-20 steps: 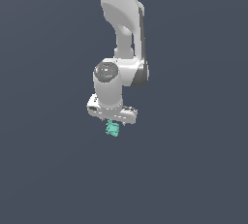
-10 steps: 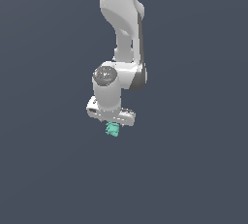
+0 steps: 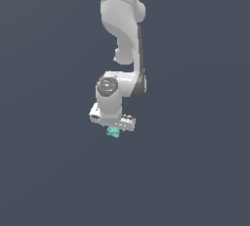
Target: Pick up the object and move it to a goal position.
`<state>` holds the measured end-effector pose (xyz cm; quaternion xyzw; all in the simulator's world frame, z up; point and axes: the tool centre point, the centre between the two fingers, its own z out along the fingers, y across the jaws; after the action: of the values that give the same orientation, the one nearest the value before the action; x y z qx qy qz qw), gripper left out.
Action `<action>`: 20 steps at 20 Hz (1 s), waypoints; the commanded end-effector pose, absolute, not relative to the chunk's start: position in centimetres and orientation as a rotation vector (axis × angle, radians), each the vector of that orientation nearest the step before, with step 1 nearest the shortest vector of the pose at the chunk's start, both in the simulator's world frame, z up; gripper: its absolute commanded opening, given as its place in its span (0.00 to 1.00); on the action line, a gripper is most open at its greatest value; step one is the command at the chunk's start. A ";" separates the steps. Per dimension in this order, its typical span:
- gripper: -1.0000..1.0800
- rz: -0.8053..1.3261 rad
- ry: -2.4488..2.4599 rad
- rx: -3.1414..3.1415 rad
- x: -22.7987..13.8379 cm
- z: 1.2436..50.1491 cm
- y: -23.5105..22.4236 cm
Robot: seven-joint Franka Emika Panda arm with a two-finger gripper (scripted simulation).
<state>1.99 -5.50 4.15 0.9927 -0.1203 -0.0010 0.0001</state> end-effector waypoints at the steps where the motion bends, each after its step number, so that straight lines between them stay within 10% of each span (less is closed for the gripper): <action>1: 0.96 0.000 -0.378 3.119 2.1 4.0 -5.5; 2: 0.00 0.000 -0.378 3.119 2.1 4.0 -5.5; 20: 0.00 0.001 -0.378 3.119 2.6 6.1 -5.0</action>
<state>2.45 -5.18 5.44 0.9927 -0.1204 -0.0005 0.0000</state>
